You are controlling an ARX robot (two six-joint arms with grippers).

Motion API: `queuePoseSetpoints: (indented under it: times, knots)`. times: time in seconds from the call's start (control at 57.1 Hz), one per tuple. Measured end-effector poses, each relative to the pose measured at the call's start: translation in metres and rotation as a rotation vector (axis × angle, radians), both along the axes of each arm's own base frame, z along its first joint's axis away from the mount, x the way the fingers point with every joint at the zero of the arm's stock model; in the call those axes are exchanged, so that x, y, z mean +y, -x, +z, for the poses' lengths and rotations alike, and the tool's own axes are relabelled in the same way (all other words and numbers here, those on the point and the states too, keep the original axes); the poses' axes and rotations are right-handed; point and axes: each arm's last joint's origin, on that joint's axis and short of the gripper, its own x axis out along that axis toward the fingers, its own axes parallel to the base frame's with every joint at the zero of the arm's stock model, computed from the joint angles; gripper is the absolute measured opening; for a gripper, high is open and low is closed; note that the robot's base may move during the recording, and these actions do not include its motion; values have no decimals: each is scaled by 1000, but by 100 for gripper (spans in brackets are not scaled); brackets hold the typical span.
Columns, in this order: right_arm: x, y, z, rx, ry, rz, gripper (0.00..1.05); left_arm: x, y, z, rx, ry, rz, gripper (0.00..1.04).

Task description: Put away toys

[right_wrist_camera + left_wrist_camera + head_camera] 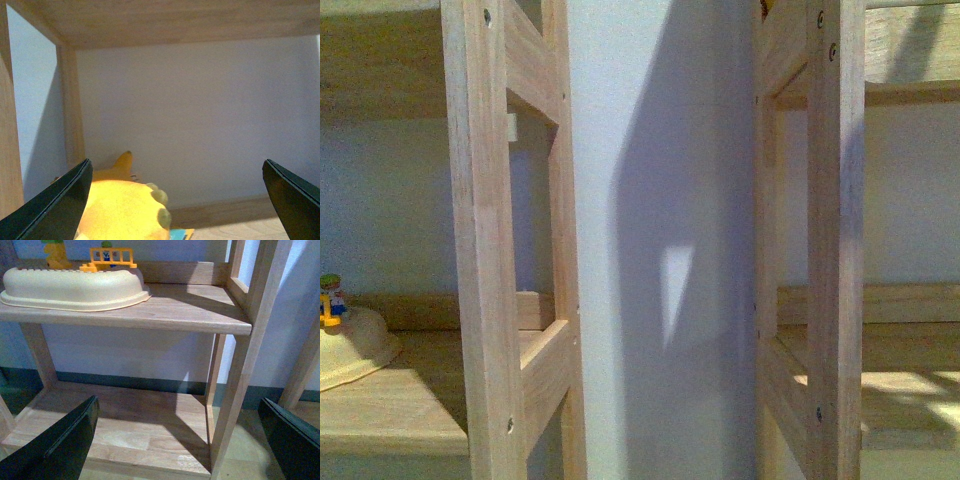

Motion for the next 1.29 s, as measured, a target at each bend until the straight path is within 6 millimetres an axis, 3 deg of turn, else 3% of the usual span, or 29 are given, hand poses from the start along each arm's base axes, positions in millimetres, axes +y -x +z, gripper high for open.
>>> queuePoseSetpoints:
  times: [0.122,0.245,0.385,0.472,0.63,0.823,1.137,1.242,1.295]
  knots:
    - [-5,50,-11,-29,-14,-42,103,0,0,0,0,0,0,99]
    - [-10,87,-27,-35,-27,-51,103,0,0,0,0,0,0,99]
    - [-18,116,-47,-58,-56,-110,103,0,0,0,0,0,0,99]
    - [-22,120,-62,-46,-76,-116,103,0,0,0,0,0,0,99]
    - [-32,109,-125,92,-153,-58,103,0,0,0,0,0,0,99]
    - [-23,112,-171,222,-211,81,103,0,0,0,0,0,0,99]
    - [-23,112,-176,233,-217,93,103,0,0,0,0,0,0,99]
    - [-16,114,-190,482,-131,215,88,0,0,0,0,0,0,99]
    - [-8,113,-220,574,-70,245,74,0,0,0,0,0,0,99]
